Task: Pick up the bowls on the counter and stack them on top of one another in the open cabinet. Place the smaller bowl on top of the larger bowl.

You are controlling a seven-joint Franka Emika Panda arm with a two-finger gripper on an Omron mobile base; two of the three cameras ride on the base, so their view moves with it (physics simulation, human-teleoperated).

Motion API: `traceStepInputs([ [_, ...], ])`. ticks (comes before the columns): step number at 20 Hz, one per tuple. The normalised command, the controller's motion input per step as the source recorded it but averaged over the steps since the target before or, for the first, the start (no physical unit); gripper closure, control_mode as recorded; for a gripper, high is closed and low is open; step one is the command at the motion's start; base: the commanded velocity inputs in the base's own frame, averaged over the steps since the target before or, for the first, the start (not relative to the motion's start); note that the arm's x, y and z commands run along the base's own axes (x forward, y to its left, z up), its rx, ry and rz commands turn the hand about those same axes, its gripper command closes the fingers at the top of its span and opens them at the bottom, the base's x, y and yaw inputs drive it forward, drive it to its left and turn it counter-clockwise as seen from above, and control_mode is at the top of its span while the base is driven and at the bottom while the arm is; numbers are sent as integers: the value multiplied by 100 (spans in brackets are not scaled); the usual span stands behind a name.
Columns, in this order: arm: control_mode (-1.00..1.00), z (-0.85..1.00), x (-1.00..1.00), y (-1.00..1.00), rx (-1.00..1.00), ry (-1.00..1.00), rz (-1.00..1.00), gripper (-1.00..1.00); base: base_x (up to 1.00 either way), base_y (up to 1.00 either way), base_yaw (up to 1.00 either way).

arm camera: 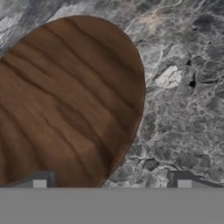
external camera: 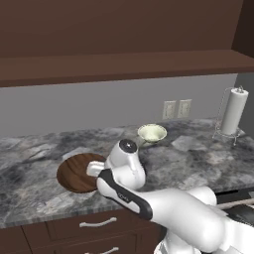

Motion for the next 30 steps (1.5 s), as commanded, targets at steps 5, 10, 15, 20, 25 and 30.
traceStepInputs([
  [5, -100, -18, 15, 11, 0, 0, -1, -100, 0, 0, 0],
  [10, -100, -22, 12, 8, 0, 0, -1, -100, 0, 0, 0],
  [15, -100, -20, 13, 11, 0, 0, 0, -100, 0, 0, 0],
  [20, -100, -17, 19, 18, 0, 0, -2, -100, 0, 0, 0],
  [25, -100, -23, 20, 25, 0, 0, -2, -100, 0, 0, 0],
  [30, -100, -15, 13, 21, 0, 0, -3, 100, 0, 0, 0],
])
